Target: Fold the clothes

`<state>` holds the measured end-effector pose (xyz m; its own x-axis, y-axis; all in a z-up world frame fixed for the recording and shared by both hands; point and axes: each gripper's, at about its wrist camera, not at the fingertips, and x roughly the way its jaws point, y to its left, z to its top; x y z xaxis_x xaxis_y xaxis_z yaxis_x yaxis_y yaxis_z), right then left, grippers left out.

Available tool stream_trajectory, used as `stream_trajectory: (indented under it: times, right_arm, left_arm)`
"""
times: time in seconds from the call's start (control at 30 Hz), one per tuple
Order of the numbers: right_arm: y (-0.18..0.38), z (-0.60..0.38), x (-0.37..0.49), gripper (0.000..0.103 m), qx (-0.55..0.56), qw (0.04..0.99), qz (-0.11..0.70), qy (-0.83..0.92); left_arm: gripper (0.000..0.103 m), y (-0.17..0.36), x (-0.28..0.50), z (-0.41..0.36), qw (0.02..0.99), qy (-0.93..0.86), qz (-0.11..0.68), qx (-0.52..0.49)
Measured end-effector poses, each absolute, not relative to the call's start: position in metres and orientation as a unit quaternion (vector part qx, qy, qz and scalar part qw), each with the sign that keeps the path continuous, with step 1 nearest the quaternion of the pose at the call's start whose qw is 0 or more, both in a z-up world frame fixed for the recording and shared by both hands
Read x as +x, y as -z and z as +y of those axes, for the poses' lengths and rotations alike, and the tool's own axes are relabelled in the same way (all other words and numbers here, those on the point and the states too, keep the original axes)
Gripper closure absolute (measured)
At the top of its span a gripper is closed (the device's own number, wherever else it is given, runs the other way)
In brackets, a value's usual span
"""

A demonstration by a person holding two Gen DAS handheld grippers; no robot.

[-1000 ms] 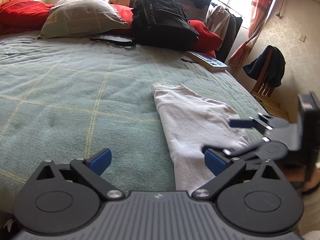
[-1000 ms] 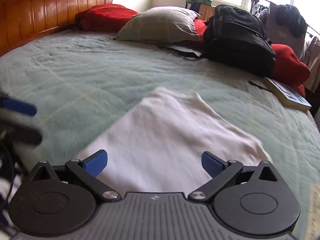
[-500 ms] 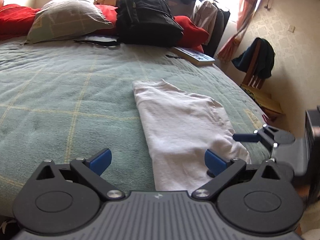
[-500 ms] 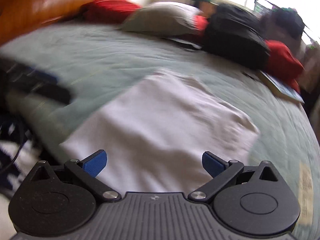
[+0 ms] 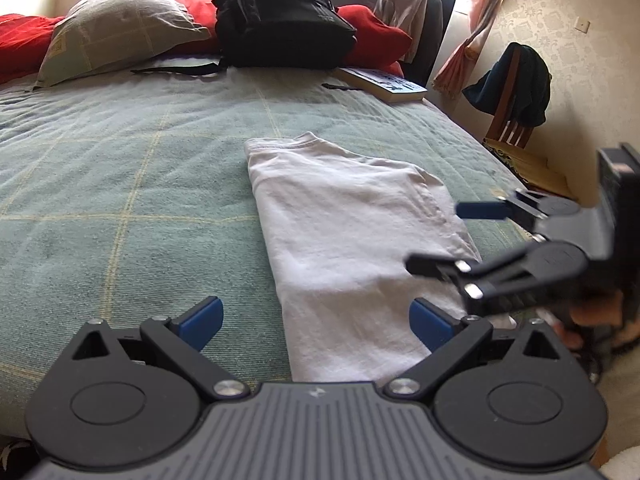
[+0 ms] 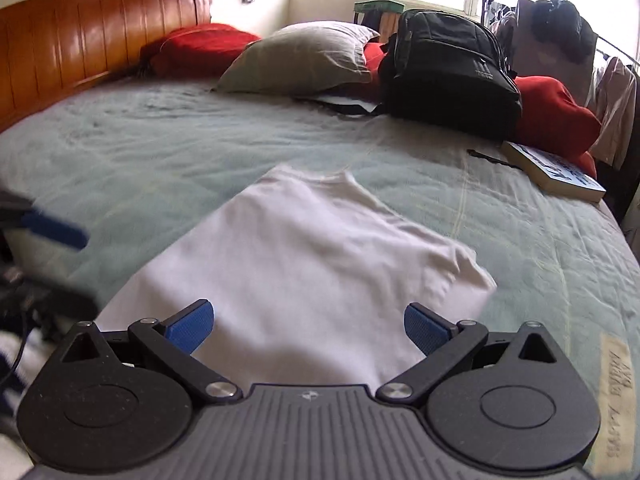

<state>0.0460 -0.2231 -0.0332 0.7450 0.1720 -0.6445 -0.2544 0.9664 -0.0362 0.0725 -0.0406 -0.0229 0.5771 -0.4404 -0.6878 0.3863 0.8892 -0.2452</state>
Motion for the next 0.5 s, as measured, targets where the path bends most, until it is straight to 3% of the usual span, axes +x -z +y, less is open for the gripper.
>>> stream_trajectory:
  times: [0.2,0.5]
  right_arm:
    - [0.061,-0.243,0.056,0.000,0.002,0.919,0.378,-0.112]
    - [0.047,-0.293,0.036,0.000,0.124,0.925,0.344,-0.102]
  left_arm:
    - [0.004,0.028,0.076,-0.044,0.883,0.230,0.408,-0.030]
    - [0.004,0.032,0.079,-0.056,0.878,0.241,0.414,-0.022]
